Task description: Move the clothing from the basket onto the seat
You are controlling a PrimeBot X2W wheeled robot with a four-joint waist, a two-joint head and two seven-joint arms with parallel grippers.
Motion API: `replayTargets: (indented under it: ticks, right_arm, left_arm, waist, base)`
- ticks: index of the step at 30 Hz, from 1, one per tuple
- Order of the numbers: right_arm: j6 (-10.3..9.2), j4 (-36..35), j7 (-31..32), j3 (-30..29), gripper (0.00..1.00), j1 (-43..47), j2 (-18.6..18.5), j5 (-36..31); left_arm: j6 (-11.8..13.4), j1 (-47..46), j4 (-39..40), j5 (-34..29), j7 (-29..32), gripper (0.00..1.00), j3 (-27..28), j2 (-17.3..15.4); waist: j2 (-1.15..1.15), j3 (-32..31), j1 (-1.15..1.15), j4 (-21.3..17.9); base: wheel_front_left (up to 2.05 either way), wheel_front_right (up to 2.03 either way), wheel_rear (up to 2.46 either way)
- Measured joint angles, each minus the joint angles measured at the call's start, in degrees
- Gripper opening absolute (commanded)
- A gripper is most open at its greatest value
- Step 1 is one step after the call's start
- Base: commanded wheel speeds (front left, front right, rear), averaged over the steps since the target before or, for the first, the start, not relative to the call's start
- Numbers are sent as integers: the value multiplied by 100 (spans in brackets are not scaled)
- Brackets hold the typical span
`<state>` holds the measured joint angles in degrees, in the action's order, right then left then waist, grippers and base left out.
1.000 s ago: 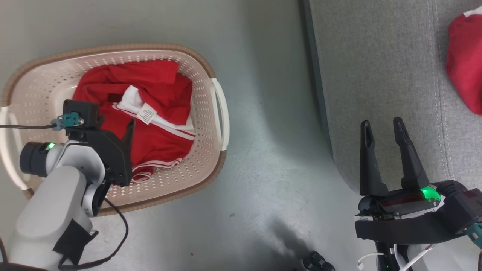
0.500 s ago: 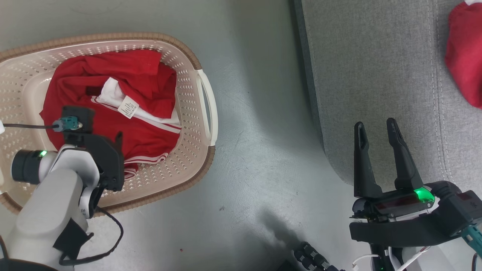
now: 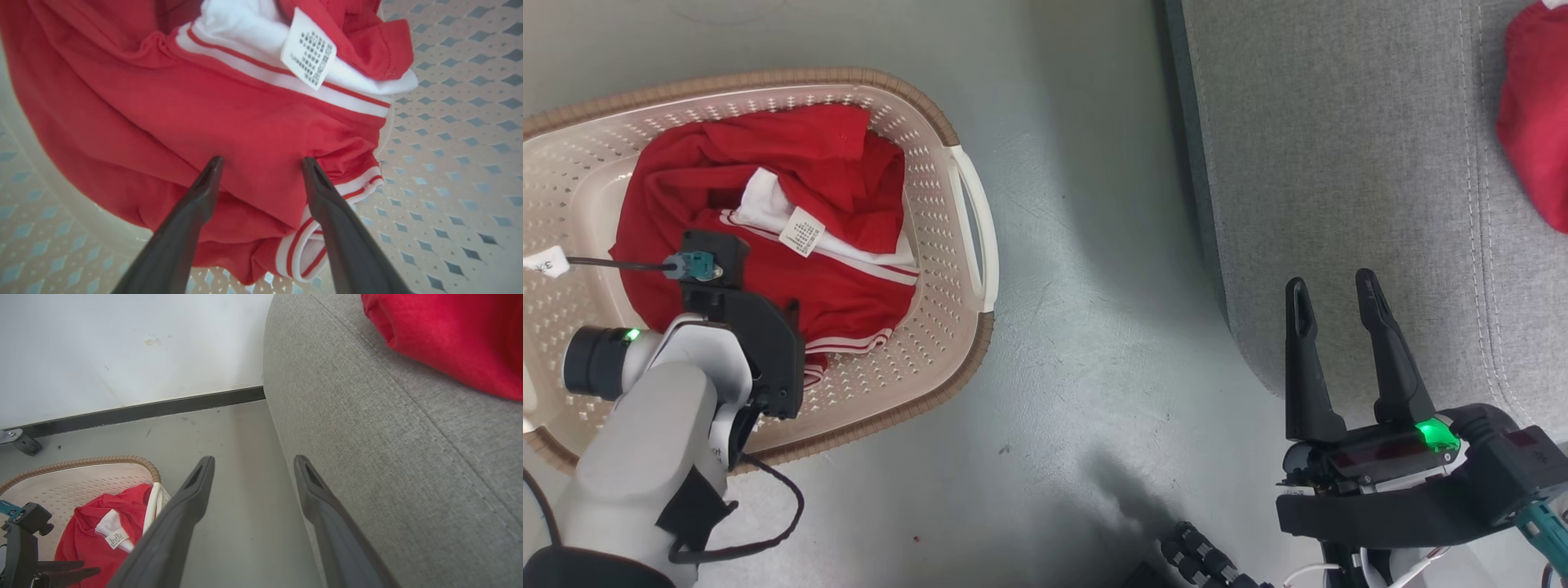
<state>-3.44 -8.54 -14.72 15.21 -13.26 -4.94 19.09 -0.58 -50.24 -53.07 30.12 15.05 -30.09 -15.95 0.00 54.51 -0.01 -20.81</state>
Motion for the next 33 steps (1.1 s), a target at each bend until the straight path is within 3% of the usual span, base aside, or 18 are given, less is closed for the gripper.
replayTargets:
  ticks: [14,22,33]
  right_arm:
    - [71,5,0,-29,100,92,88,-105]
    - [101,11,0,-36,100,93,119,-146]
    - [144,11,0,-77,100,135,145,-183]
  left_arm:
    - [-143,-313,-260,-334,13,100,-296,48]
    - [-274,-474,-454,-922,132,100,-858,-70]
    - [-405,-474,-749,-937,288,100,-960,34]
  waist:
    - [0,11,0,-3]
    - [0,19,0,11]
    - [0,40,0,44]
  base:
    - [0,0,0]
    - [0,0,0]
    - [0,0,0]
